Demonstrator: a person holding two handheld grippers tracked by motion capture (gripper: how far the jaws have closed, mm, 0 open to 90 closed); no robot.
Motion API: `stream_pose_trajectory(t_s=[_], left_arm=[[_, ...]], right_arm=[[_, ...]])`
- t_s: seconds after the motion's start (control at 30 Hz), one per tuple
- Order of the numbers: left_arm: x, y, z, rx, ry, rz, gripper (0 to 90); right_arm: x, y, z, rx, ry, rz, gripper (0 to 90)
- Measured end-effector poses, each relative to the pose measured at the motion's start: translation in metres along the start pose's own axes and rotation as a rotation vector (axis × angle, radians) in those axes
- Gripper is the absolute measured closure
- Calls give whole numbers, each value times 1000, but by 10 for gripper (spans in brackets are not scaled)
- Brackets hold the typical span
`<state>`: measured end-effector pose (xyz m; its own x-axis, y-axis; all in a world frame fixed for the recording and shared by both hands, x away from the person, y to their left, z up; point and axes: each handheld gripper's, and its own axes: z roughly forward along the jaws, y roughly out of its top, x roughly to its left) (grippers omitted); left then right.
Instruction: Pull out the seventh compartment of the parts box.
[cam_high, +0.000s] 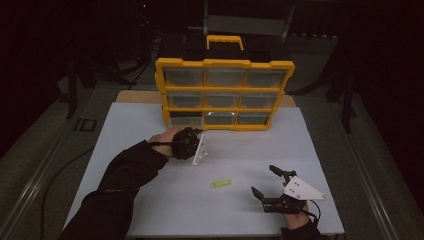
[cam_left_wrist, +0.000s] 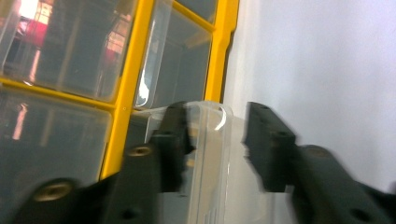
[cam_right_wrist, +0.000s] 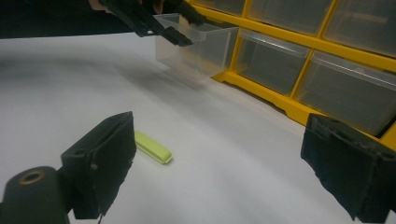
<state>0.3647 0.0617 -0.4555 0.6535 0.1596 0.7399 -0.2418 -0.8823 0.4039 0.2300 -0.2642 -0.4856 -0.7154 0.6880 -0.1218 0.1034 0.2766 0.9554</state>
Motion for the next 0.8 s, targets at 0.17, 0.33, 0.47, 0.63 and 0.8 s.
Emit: stream_pose_trajectory(t_s=[0.17, 0.33, 0.47, 0.63, 0.8], left_arm=[[14, -6, -5, -35, -47, -162, 356], [28, -14, -8, -46, -77, -319, 86], [39, -23, -15, -93, -144, -448, 2], [45, -33, -23, -109, -167, -546, 0], [46, -43, -34, -129, -191, -612, 0]], right_arm=[[0, 0, 0, 2, 0, 1, 102], [0, 0, 0, 0, -3, 2, 102], [0, 0, 0, 0, -4, 1, 102], [0, 0, 0, -1, -4, 2, 102], [0, 0, 0, -1, -5, 3, 102]])
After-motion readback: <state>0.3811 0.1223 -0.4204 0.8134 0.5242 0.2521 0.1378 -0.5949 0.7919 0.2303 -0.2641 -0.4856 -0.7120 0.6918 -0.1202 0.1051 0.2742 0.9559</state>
